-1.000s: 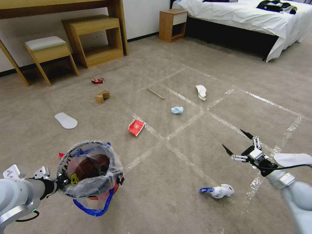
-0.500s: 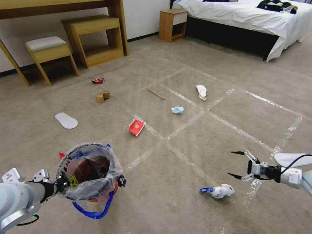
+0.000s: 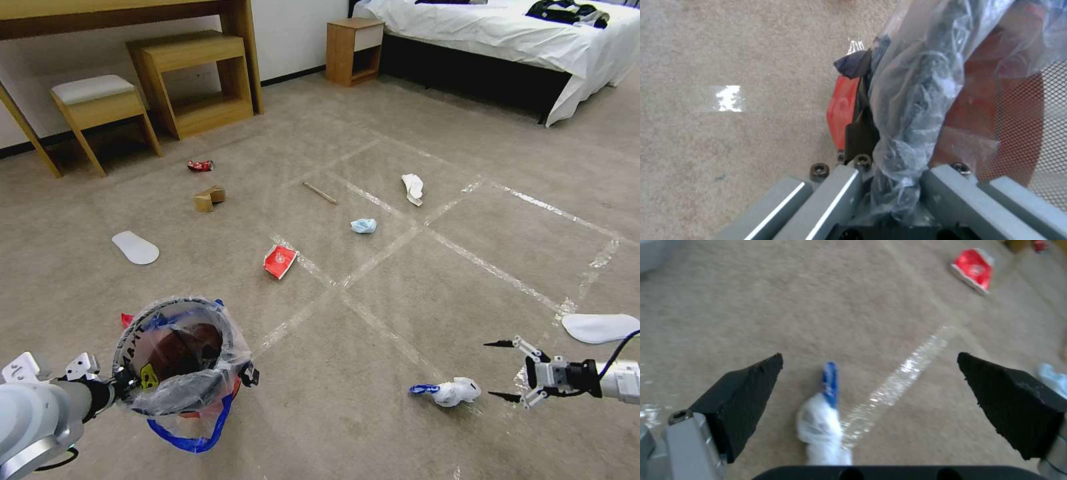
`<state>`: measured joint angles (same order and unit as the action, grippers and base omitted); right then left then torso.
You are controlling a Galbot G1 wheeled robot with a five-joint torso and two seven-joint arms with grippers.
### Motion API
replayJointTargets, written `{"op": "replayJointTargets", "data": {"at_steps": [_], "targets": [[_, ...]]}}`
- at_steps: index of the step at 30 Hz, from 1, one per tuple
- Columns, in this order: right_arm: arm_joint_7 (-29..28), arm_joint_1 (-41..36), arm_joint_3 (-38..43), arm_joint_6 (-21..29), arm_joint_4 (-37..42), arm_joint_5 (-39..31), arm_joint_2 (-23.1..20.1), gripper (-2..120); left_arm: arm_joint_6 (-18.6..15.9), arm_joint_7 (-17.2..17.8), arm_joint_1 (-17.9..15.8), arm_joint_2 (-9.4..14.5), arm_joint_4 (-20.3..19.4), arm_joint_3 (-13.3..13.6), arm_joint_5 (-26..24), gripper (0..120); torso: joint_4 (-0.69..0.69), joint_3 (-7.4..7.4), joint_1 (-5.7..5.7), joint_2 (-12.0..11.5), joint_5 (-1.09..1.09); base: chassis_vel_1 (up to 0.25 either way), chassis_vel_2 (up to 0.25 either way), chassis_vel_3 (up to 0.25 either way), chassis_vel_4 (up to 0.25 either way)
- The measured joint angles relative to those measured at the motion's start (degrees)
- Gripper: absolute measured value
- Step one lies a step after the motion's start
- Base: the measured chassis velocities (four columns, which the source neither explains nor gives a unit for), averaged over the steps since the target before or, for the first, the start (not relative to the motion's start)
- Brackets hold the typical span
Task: Pick up the trash bin and place the garbage on the floor into it.
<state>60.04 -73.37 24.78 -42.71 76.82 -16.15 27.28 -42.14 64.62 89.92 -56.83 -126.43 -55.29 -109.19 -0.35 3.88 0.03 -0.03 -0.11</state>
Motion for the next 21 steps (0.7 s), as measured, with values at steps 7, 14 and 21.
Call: {"op": "replayJointTargets", "data": {"at_steps": [7, 14, 21], "targets": [[0.5, 2.2, -4.5, -0.7, 0.1, 0.3, -1.1, 100, 0.0, 0.0, 0.4, -0.5, -0.5, -0.3, 0.3, 0, 0.00, 0.00, 0.00, 0.0, -0.01, 0.000, 0.000, 0.000, 0.000], [0.2, 3.7, -6.4, 0.0, 0.6, 0.4, -1.6, 100, 0.0, 0.0, 0.7, -1.1, -1.0, -0.2, 0.9, 0, 0.01, 0.00, 0.00, 0.0, -0.02, 0.000, 0.000, 0.000, 0.000], [-0.6, 4.0, -6.7, 0.0, -1.7, 2.7, -0.7, 100, 0.0, 0.0, 0.8, -1.0, -1.2, 0.3, 0.9, 0, 0.00, 0.00, 0.00, 0.0, 0.00, 0.000, 0.000, 0.000, 0.000]]}}
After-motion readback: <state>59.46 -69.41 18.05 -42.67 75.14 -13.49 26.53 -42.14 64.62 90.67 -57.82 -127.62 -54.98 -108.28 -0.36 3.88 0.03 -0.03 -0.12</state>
